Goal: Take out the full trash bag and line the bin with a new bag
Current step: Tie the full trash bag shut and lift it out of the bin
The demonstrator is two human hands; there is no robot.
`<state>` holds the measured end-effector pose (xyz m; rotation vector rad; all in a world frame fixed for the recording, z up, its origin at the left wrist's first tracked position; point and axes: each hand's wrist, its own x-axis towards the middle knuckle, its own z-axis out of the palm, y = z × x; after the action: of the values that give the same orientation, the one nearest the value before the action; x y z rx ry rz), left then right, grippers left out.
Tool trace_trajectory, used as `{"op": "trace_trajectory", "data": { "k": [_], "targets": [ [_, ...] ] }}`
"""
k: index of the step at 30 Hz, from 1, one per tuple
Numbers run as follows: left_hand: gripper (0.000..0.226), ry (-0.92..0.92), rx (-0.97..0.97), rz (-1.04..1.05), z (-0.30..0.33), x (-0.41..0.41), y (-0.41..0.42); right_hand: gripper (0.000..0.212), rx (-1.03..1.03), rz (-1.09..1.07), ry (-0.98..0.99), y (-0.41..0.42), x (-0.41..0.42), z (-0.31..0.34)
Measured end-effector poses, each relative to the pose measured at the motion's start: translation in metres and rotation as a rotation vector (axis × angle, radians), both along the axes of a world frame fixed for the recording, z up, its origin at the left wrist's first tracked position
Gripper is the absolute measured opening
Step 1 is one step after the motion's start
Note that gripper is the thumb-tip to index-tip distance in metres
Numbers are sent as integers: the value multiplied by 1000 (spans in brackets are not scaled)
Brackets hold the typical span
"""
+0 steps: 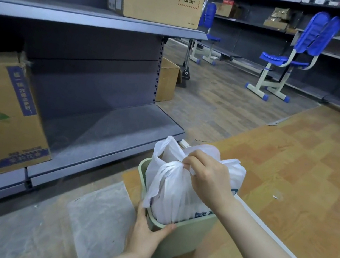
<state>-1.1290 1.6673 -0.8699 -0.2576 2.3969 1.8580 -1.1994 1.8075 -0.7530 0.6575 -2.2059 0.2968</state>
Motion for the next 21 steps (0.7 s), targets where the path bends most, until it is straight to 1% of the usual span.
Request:
{"op": "trace_trajectory", "data": {
  "k": [2, 5, 8, 11, 15, 18, 21],
  "targets": [
    [80, 1, -10, -23, 0, 1, 5, 15, -85, 44, -29, 4, -1, 3],
    [82, 22, -27, -17, -1, 1, 14, 17, -173, 60, -100, 9, -4, 5],
    [76, 81, -112, -35, 4, 2, 21, 15, -219, 63, -141, 14, -6, 3],
    [63, 120, -147, -38, 11, -5, 25, 16, -288, 37, -137, 23, -8, 4],
    [68, 196, -195, -21, 22, -21, 28, 18, -405, 20, -74, 34, -6, 13],
    [57, 193, -153, -66, 27, -38, 29, 18, -364, 27, 2, 33, -5, 21],
    [53, 155, -178, -96, 24, -59, 31, 19, -334, -3, -59, 34, -16, 18]
  ]
}}
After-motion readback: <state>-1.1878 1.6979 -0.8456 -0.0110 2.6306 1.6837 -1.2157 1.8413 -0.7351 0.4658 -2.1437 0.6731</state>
